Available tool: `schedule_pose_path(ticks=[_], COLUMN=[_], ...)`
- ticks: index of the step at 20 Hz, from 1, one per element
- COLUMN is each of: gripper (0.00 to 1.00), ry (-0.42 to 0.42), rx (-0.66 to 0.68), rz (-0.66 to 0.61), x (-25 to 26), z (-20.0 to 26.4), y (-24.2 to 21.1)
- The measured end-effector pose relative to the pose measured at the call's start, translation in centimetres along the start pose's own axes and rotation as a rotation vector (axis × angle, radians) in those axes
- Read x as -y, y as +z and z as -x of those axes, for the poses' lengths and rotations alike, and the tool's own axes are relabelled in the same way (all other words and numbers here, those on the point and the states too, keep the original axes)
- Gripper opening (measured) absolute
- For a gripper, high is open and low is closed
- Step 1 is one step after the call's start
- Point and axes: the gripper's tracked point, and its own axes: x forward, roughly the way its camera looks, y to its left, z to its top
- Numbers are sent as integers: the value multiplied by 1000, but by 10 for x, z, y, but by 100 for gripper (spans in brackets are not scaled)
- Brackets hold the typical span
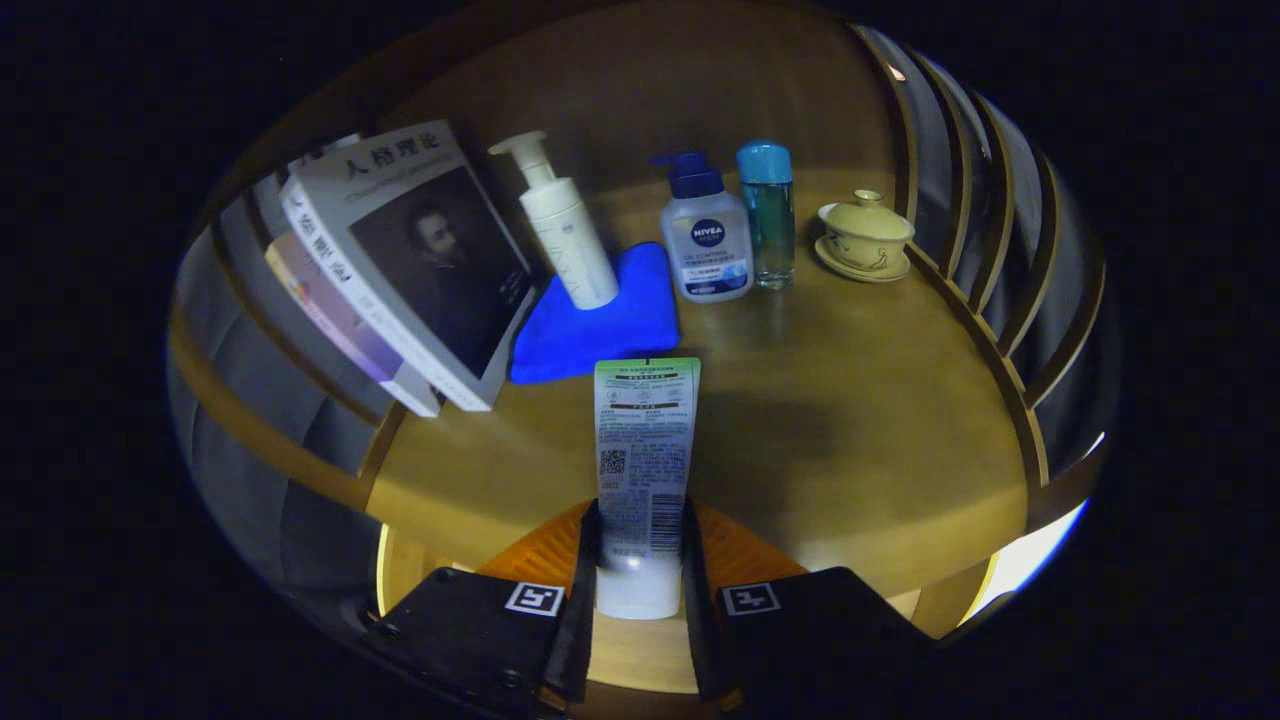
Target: Pull open the drawer, take out the items inside it, and place them on the countertop above the cabinet.
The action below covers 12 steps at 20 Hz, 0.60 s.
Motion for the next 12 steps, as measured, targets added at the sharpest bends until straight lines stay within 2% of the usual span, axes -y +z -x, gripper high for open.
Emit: schedule_pose_path(ticks=[2, 7, 9, 12], gripper=[43, 45, 53, 70], ry=[-40, -23, -30, -21], rx=[-5, 14, 30, 70], rz=[6, -18, -2, 59], x=[5, -1, 0, -7], z=[-8, -18, -18, -12], y=[5, 13, 13, 12])
